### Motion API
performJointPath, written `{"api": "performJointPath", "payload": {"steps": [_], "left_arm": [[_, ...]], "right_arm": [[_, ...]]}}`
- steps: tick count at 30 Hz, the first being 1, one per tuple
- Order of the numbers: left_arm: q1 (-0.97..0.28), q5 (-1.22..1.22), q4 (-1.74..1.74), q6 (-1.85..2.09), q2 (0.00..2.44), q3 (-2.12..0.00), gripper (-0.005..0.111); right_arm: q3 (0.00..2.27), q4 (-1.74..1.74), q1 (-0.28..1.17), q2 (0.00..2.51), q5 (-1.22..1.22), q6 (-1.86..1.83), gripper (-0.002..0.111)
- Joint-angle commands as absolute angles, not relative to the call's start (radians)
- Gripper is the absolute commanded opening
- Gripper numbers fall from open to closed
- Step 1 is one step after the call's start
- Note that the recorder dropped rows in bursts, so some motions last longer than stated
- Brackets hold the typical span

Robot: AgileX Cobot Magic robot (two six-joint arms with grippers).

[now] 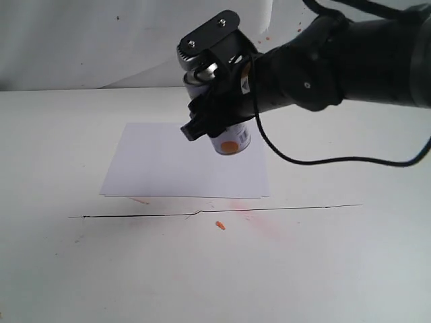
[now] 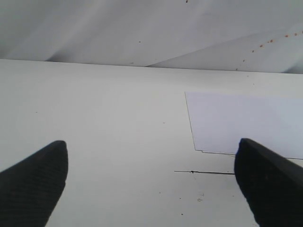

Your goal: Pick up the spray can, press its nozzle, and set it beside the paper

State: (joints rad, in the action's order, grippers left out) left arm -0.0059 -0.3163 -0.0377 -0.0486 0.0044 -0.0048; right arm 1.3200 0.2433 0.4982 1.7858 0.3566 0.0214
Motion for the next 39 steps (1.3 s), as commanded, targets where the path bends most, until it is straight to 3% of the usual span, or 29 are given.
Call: {"api": "performJointPath", "payload": {"steps": [1, 8, 19, 29, 39], "left_arm": [[-0.011, -0.314, -0.043, -0.049, 0.000, 0.000, 0.089], [-0.011, -0.314, -0.043, -0.049, 0.000, 0.000, 0.089], [-0.011, -0.314, -0.043, -0.049, 0.000, 0.000, 0.089], [-0.011, -0.314, -0.043, -0.049, 0.000, 0.000, 0.089], [-0.011, -0.314, -0.043, -0.049, 0.000, 0.000, 0.089]], "right_arm": [[1.446, 0.106, 0.421, 1.836, 0.426, -0.177, 0.000], [1.696, -0.158, 0.338, 1.981, 0.717, -0.617, 0.000], [2.004, -0.072, 0.338, 2.158, 1.014, -0.798, 0.000], [2.020, -0.149, 0.338, 2.221, 1.175, -0.986, 0.000], [2.020, -0.134, 0.338, 2.246, 1.155, -0.992, 0.000]]}}
